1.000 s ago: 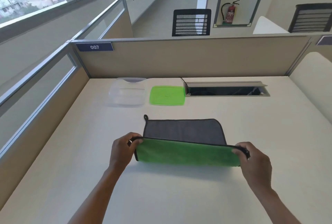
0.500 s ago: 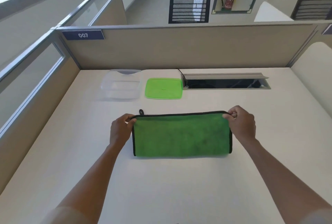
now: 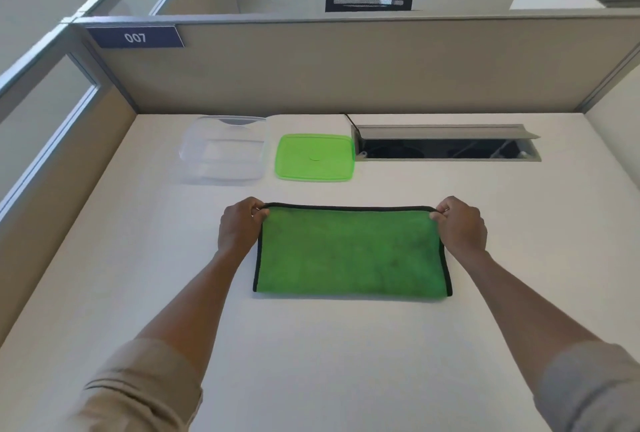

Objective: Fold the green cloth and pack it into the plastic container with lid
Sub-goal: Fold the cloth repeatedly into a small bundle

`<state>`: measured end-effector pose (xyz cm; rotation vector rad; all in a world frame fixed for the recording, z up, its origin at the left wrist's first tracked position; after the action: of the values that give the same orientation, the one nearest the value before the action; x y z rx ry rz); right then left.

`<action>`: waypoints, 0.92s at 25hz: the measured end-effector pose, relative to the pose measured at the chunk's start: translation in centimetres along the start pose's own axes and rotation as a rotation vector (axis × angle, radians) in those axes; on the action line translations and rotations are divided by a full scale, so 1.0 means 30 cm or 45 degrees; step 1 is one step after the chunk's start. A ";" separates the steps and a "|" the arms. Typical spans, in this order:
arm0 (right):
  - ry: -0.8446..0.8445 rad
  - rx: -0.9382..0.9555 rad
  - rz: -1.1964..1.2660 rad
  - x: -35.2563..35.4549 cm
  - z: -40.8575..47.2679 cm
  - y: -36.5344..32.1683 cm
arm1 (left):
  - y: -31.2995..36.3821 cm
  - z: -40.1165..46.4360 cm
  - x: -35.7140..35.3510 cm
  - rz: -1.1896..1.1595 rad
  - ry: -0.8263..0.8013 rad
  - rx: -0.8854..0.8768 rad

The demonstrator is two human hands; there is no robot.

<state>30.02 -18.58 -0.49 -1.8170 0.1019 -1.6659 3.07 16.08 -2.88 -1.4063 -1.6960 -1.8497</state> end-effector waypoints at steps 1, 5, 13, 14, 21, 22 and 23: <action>-0.006 0.012 -0.006 -0.007 0.005 0.002 | -0.002 0.003 -0.005 0.013 0.003 0.017; -0.011 0.026 -0.044 -0.035 0.007 0.008 | -0.020 -0.008 -0.014 0.091 0.062 0.046; -0.027 0.149 -0.107 -0.103 -0.103 -0.110 | 0.010 -0.003 -0.012 0.284 -0.040 -0.257; -0.022 0.185 -0.111 -0.115 -0.120 -0.143 | 0.018 -0.002 -0.020 0.320 -0.059 -0.305; -0.096 0.430 0.084 -0.279 -0.297 -0.440 | 0.042 0.012 -0.084 0.564 -0.244 -0.354; -0.119 0.448 0.105 -0.302 -0.324 -0.482 | 0.044 0.018 -0.089 0.581 -0.254 -0.356; -0.139 0.466 0.126 -0.323 -0.349 -0.522 | 0.046 0.025 -0.091 0.587 -0.256 -0.355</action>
<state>12.92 -6.06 -1.17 -1.5928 -0.1493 -1.4073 5.78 15.25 -4.26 -1.9540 -1.0813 -1.7652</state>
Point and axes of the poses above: each hand's wrist, its own z-axis towards the middle knuckle, its own x-axis out of the back of the hand, y = z × x, the point moved 3 cm from there along z, towards the middle knuckle, and after that the axes turned 8 degrees about x, right-handed, at the moved point
